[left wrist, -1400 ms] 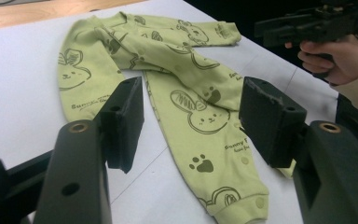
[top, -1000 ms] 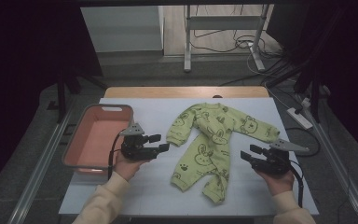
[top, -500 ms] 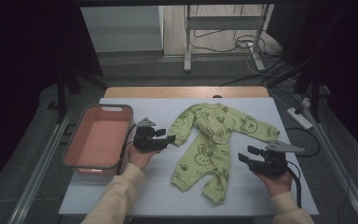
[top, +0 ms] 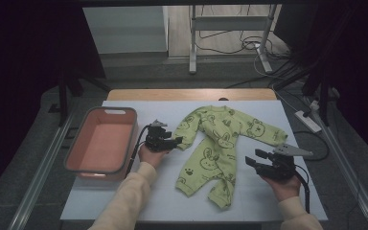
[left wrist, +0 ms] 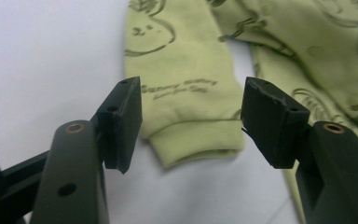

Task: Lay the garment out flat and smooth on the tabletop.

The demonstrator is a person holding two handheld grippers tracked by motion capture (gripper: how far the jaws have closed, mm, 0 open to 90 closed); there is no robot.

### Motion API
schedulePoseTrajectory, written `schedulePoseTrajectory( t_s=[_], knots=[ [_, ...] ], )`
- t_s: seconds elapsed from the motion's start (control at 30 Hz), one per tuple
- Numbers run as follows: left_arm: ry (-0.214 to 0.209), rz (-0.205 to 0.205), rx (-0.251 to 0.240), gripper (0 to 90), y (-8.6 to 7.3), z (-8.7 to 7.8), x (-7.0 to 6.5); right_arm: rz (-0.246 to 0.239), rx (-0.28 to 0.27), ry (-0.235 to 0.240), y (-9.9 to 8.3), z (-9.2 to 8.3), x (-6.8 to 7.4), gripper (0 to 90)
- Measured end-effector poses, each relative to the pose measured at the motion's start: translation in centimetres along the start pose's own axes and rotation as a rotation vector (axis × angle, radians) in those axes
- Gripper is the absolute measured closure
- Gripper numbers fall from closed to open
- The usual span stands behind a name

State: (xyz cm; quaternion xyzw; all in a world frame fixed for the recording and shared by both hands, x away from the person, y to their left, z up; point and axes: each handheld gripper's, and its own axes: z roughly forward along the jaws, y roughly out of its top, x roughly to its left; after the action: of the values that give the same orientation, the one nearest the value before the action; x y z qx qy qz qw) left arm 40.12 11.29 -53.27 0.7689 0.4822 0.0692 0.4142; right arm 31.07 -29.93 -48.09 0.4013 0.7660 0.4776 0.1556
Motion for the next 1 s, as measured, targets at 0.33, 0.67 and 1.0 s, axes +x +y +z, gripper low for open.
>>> schedulePoseTrajectory(
  t_s=[0.33,0.67,1.0],
  knots=[
    [0.022,0.033,0.061,38.0,-0.6,1.2,-0.1,-0.011,0.003,-0.002,0.0,0.1,0.1,42.5],
    [0.028,0.036,0.057,58.4,-0.9,1.0,0.0,-0.017,0.006,-0.007,0.0,0.1,0.1,42.5],
    [-0.017,0.014,0.064,80.0,-1.0,0.8,0.4,-0.020,0.009,-0.008,0.0,0.2,0.2,42.5]
  ],
)
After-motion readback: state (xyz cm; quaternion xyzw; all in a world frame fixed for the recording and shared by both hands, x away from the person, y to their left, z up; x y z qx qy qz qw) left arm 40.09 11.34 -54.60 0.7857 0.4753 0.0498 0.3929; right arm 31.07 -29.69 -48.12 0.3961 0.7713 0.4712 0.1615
